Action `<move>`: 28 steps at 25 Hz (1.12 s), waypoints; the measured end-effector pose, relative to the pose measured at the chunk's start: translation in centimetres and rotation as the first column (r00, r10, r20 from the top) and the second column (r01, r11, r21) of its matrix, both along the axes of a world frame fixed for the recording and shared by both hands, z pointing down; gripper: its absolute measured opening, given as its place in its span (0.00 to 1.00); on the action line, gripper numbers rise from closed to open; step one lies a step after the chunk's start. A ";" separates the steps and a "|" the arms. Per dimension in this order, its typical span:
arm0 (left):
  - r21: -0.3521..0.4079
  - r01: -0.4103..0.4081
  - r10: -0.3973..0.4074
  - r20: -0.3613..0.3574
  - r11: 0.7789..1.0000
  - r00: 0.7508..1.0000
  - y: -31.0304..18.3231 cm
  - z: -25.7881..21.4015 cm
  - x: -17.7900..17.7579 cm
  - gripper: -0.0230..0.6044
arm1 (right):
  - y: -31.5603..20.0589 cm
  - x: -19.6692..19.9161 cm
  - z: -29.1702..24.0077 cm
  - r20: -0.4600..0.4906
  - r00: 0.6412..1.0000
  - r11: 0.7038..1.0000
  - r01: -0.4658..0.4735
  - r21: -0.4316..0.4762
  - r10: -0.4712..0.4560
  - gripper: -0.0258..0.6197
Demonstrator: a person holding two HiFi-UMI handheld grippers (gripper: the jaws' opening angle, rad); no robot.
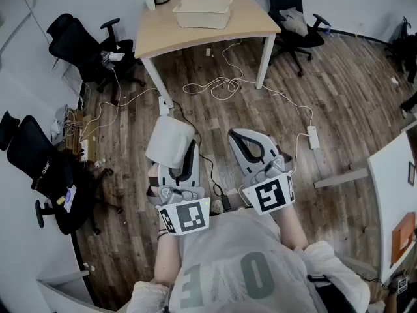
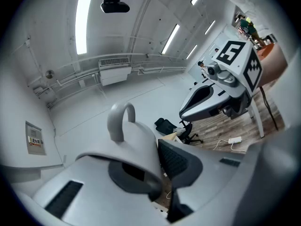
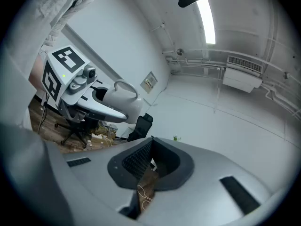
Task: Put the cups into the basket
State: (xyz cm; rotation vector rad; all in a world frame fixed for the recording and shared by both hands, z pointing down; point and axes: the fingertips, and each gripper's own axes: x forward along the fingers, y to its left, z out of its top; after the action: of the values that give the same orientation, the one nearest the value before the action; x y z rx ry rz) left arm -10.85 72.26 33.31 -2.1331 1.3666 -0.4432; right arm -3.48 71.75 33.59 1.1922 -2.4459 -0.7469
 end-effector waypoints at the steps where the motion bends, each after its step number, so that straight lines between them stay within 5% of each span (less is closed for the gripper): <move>1: 0.004 -0.003 0.003 -0.002 1.000 1.000 -0.2 -0.1 0.0 0.14 | -0.1 -0.1 0.0 0.001 1.000 1.000 -0.001 0.003 0.001 0.04; 28: 0.012 -0.069 0.069 -0.038 0.998 0.997 -3.9 -0.2 -2.5 0.14 | -3.1 -1.3 -0.8 0.056 0.996 0.997 -0.071 -0.011 0.071 0.04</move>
State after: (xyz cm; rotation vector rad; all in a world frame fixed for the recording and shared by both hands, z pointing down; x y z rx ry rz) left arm -13.35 68.39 33.15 -2.1830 1.3087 -0.3685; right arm -4.74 68.66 32.79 1.3064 -2.4344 -0.6906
